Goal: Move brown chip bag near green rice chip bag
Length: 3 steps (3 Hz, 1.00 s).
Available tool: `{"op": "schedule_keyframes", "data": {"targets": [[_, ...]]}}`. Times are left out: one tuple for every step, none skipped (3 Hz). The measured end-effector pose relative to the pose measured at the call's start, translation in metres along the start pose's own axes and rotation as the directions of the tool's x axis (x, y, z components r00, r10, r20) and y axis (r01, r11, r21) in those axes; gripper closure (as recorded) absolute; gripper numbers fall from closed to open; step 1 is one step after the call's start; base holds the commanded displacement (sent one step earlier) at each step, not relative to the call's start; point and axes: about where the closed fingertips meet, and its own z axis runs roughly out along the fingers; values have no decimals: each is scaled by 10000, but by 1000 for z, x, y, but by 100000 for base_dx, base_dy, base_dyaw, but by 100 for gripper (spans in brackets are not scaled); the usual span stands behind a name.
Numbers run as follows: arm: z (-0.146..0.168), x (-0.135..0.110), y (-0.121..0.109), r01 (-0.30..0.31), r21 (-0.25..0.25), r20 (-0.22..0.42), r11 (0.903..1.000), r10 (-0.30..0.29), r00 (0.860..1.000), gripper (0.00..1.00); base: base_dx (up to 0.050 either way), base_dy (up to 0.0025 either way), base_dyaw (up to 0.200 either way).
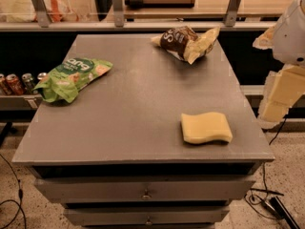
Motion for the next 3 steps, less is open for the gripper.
{"op": "schedule_keyframes", "data": {"targets": [[0,0,0,0,2,1,10000,0,10000,0,1585,54,7902],[-6,-3,-2,-106,197,81,9997,105,9999,0,0,0,0],[-5,-13,-23,-299,177,79,9994,297,9995,0,0,0,0]]}}
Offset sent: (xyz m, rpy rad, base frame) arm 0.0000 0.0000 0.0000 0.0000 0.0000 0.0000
